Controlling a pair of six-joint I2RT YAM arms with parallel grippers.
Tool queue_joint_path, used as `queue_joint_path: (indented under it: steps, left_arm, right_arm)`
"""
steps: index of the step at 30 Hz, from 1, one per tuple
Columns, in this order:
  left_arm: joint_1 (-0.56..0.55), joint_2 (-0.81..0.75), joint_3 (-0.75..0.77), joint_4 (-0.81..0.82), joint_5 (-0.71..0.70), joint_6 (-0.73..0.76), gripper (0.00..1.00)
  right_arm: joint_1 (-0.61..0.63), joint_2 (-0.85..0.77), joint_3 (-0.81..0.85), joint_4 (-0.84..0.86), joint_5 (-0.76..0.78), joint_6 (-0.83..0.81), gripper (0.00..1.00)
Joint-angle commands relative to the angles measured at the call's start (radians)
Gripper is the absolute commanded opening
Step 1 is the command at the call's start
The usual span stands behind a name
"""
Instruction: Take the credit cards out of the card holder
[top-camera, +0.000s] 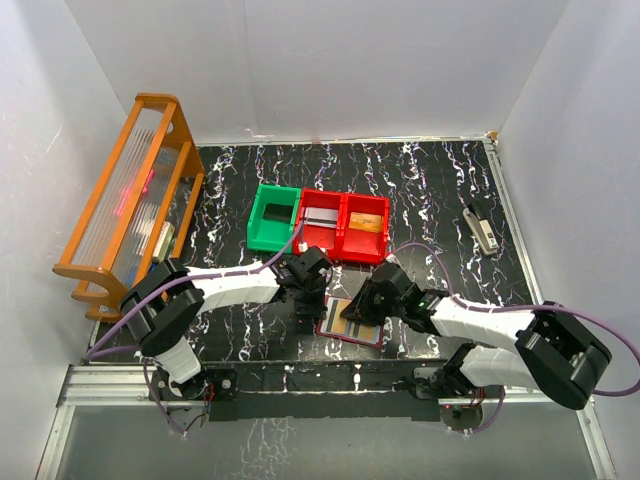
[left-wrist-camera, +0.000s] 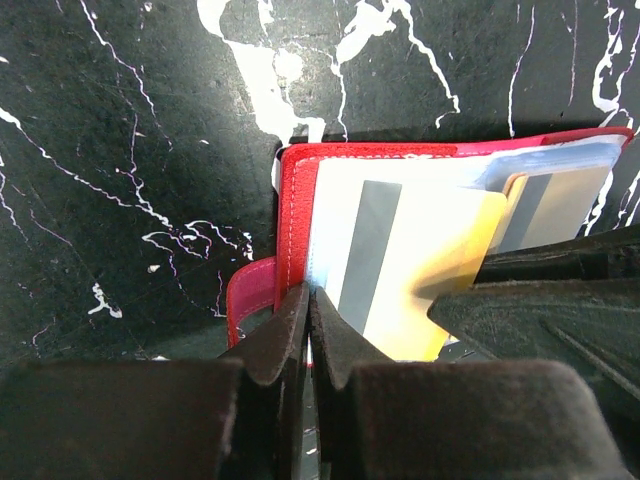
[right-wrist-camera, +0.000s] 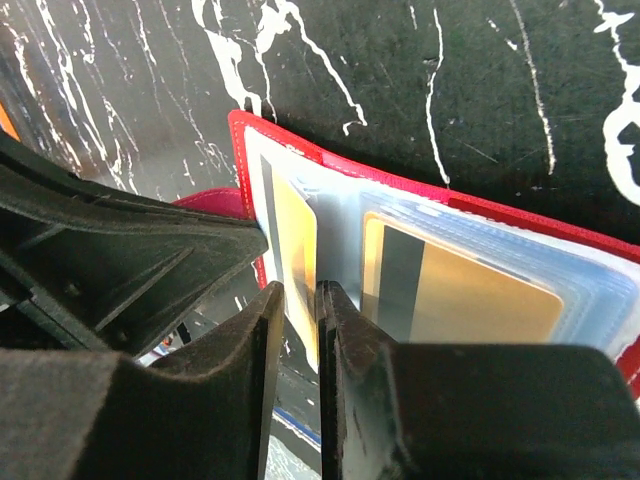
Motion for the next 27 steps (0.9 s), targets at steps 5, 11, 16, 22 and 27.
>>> queue_joint_path:
  steps: [5, 11, 16, 22, 27]
  left_arm:
    - [-0.016, 0.084, -0.035, -0.054, 0.004, -0.008, 0.01]
    - [-0.015, 0.079, -0.031, -0.067, -0.006, -0.008, 0.00]
    - [-0.016, 0.080, -0.032, -0.066, -0.006, -0.008, 0.00]
    - [-0.016, 0.077, -0.035, -0.068, -0.007, -0.010, 0.00]
    - [-0.016, 0.082, -0.030, -0.072, -0.005, -0.007, 0.00]
  right_arm:
    - [0.006, -0.049, -0.022, 0.097, -0.029, 0.029, 0.19]
    - [0.006, -0.058, -0.029, 0.094, -0.028, 0.039, 0.12]
    - [0.006, -0.077, -0.028, 0.072, -0.025, 0.041, 0.08]
    - [0.004, -0.124, -0.036, 0.058, -0.018, 0.050, 0.08]
    - [0.004, -0.144, -0.033, 0.051, -0.028, 0.049, 0.00]
